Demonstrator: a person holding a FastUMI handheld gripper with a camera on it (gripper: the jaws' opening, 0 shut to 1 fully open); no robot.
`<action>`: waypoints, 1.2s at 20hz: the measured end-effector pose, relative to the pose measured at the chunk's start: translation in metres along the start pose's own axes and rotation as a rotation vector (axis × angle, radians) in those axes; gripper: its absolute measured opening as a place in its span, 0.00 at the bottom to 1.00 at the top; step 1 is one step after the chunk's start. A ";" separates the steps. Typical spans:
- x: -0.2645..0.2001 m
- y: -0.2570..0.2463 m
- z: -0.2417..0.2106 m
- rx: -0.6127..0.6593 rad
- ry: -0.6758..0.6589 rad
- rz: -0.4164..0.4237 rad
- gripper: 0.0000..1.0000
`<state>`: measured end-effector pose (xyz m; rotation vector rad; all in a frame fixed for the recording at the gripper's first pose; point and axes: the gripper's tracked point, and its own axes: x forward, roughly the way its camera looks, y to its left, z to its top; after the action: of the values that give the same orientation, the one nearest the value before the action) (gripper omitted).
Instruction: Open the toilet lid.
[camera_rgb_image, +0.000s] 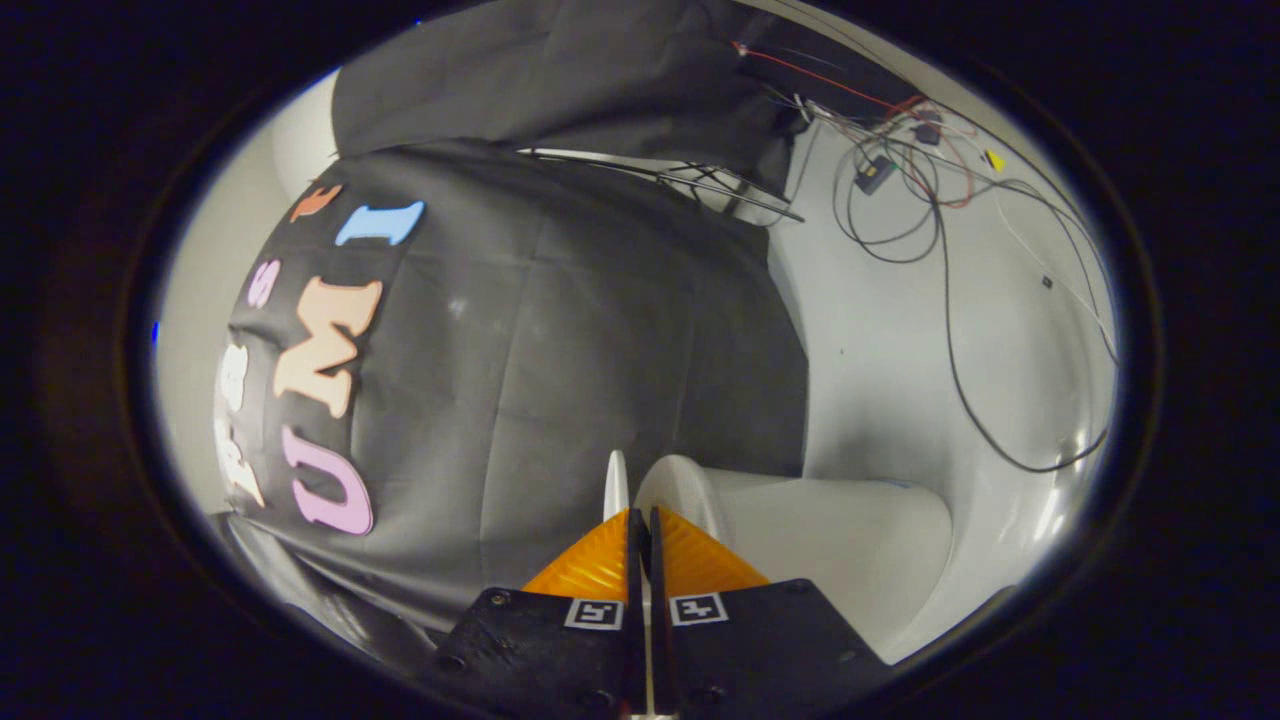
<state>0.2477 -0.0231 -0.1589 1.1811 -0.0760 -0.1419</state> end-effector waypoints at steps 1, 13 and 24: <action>-0.002 0.014 0.001 -0.034 -0.001 0.005 0.03; -0.035 0.172 -0.041 -0.450 0.013 0.139 0.03; -0.051 0.234 -0.086 -0.815 0.073 0.121 0.03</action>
<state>0.2251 0.1510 0.0257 0.3657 -0.0193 -0.0141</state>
